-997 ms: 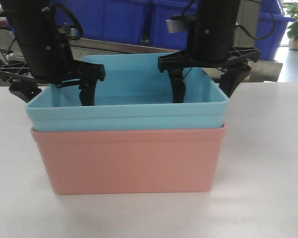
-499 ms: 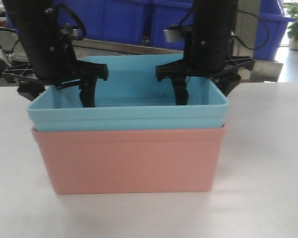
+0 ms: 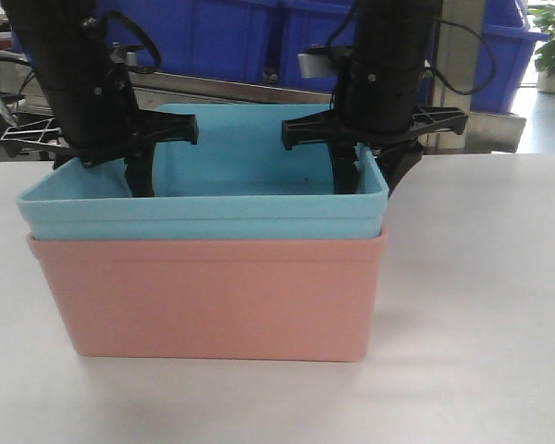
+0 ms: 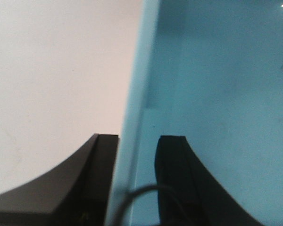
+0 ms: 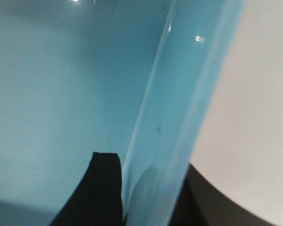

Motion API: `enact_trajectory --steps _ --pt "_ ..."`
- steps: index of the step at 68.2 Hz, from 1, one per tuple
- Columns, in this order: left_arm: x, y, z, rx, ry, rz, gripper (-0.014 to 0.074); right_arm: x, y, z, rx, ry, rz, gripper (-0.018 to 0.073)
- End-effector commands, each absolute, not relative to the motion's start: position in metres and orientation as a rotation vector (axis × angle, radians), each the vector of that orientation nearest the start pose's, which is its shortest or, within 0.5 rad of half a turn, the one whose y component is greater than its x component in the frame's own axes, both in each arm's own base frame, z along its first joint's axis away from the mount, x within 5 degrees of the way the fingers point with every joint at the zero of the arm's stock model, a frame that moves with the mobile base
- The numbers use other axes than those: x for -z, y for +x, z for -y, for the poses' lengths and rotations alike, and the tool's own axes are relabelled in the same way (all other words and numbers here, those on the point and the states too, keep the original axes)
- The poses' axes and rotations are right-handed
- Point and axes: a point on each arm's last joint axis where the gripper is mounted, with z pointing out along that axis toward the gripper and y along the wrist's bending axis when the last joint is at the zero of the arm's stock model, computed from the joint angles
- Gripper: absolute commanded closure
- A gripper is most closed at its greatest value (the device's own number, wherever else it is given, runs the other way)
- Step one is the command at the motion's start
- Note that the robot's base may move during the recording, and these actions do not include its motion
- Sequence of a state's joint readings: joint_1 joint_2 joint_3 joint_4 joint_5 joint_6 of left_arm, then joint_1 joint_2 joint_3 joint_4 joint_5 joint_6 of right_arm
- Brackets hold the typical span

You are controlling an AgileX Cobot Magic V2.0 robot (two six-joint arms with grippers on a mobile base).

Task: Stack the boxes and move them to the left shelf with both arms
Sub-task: 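Lower both grippers onto the stacked bins' rims and close them, then lift the stacked bins off the table with both grippers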

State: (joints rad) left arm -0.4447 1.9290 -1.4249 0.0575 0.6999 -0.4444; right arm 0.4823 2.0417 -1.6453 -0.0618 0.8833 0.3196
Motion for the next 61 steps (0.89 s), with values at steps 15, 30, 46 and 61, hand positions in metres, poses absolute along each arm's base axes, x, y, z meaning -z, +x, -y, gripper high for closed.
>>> enact_trajectory --steps 15,30,46,61 --pt "-0.247 0.363 0.17 0.203 0.129 -2.663 0.0599 -0.257 0.39 -0.191 -0.118 -0.268 -2.65 0.0524" --pt "-0.275 0.354 0.166 0.237 0.123 -2.593 0.0599 -0.282 0.384 -0.186 -0.128 -0.268 -2.583 0.0524" --pt "-0.303 0.341 0.162 0.265 0.125 -2.542 0.0599 -0.304 0.376 -0.182 -0.151 -0.26 -2.529 0.0524" --pt "-0.335 0.322 0.161 0.322 0.107 -2.461 0.0599 -0.327 0.364 -0.183 -0.167 -0.279 -2.468 0.0524"
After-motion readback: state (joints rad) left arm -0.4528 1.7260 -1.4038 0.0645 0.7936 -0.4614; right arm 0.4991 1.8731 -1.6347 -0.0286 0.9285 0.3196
